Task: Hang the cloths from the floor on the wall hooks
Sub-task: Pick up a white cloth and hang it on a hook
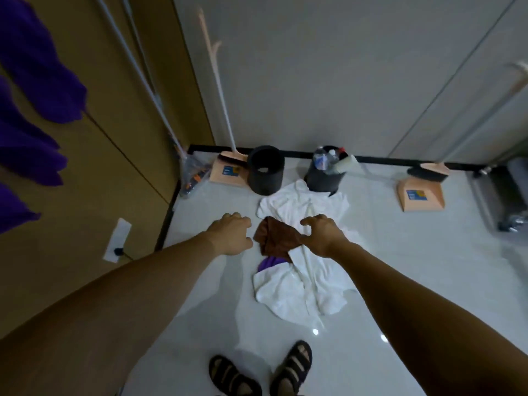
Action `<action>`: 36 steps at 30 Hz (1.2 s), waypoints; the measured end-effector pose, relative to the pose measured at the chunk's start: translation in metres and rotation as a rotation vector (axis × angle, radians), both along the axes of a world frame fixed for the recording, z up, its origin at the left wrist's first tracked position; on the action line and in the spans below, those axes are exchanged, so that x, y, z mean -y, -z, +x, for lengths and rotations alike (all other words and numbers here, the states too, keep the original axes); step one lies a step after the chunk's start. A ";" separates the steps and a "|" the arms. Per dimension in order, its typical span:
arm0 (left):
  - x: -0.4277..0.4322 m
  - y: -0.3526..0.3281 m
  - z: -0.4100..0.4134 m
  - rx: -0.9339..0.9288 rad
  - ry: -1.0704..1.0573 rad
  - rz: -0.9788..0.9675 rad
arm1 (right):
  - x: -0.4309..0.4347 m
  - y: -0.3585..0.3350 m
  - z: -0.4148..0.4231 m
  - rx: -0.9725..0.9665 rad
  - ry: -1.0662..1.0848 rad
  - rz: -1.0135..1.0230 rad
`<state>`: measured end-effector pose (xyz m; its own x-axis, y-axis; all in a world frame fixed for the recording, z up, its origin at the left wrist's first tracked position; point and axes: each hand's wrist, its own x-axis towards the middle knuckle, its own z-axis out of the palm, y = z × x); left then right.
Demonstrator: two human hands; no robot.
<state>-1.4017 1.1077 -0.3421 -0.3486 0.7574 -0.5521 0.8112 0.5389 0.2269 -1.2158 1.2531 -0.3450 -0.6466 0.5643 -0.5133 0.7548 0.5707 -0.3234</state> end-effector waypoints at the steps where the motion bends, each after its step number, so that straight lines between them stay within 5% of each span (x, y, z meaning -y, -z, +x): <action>1: -0.012 0.014 0.015 0.020 0.017 -0.010 | -0.010 0.014 0.019 0.034 0.019 -0.004; 8: -0.076 0.143 0.084 0.150 0.087 -0.099 | -0.043 0.145 0.095 0.185 0.262 -0.165; 14: -0.129 0.323 0.102 0.215 0.092 -0.115 | -0.053 0.327 0.099 0.185 0.404 -0.246; 25: -0.141 0.613 0.118 0.240 0.053 -0.152 | -0.063 0.644 0.114 0.253 0.555 -0.098; 31: -0.136 0.651 0.126 0.316 0.024 -0.157 | -0.061 0.700 0.119 0.220 0.520 0.085; 36: -0.138 0.605 0.122 0.332 -0.029 -0.160 | -0.084 0.642 0.125 0.027 0.642 0.014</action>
